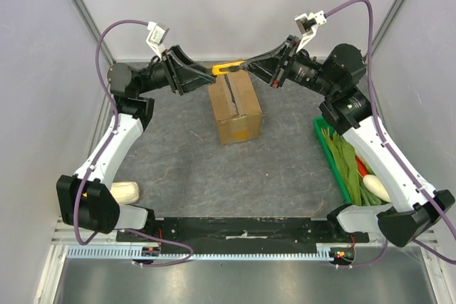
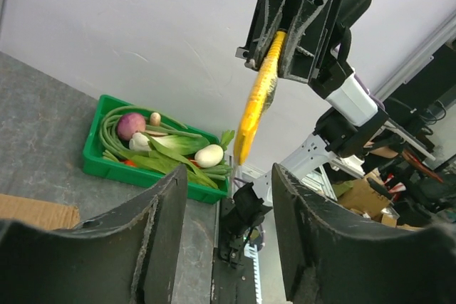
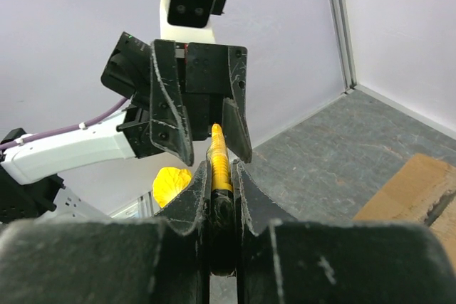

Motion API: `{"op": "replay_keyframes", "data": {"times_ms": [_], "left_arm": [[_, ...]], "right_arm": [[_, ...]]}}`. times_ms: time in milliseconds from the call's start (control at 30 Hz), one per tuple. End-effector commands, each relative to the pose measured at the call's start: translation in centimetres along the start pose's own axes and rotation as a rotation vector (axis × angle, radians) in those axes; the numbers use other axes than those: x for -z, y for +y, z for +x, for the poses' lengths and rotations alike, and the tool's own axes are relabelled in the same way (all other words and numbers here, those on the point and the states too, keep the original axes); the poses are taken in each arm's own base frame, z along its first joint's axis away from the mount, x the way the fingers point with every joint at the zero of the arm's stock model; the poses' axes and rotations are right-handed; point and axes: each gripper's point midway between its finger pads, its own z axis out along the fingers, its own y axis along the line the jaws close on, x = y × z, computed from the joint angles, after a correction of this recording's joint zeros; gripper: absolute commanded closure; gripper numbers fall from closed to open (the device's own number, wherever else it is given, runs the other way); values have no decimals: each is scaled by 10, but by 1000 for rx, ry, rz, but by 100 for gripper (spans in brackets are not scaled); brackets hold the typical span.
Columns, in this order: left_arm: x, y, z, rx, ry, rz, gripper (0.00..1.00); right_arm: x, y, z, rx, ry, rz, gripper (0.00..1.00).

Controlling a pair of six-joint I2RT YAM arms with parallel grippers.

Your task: Unpack the express box

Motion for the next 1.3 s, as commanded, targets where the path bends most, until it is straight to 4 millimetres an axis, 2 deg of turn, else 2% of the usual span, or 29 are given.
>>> {"op": "replay_keyframes", "data": {"times_ms": [0, 200, 333, 467, 667, 733, 767, 833, 900, 1000, 1033, 1067, 1100, 1200, 1267], "left_arm": [[-6, -12, -6, -7, 6, 47, 46], [-8, -12, -10, 1, -10, 61, 46], [-8, -15, -12, 1, -15, 78, 38], [-9, -13, -12, 6, -22, 74, 39], [-9, -7, -13, 17, -28, 57, 65], [-9, -6, -13, 14, -28, 56, 81], [-9, -6, -13, 16, -26, 55, 91], [-9, -6, -13, 12, -25, 51, 98], [-10, -6, -13, 13, -21, 50, 98], [-9, -7, -13, 15, -23, 48, 98], [-9, -7, -14, 19, -22, 49, 98], [-10, -8, -14, 19, -22, 48, 98], [-10, -6, -15, 27, -23, 44, 98], [-11, -8, -19, 35, -31, 40, 98], [-12, -9, -22, 46, -44, 39, 98]], "right_arm": [[1, 16, -13, 6, -45, -71, 100], [1, 16, -7, -6, -35, -80, 100], [1, 13, -2, -12, -27, -75, 100], [1, 13, -1, -19, -28, -77, 100], [0, 13, 1, -23, -19, -86, 100], [0, 13, 3, -22, -12, -93, 100], [-1, 14, 6, -26, -4, -97, 100], [0, 13, 5, -28, 3, -93, 100], [-1, 13, 6, -36, 10, -92, 100], [-1, 17, 5, -39, 12, -107, 84], [0, 18, 5, -39, 15, -114, 69], [0, 20, 4, -37, 14, -123, 60], [0, 23, 1, -32, 5, -133, 46], [-1, 30, -3, -45, -1, -171, 31], [-2, 35, -5, -59, -8, -204, 25]]}}
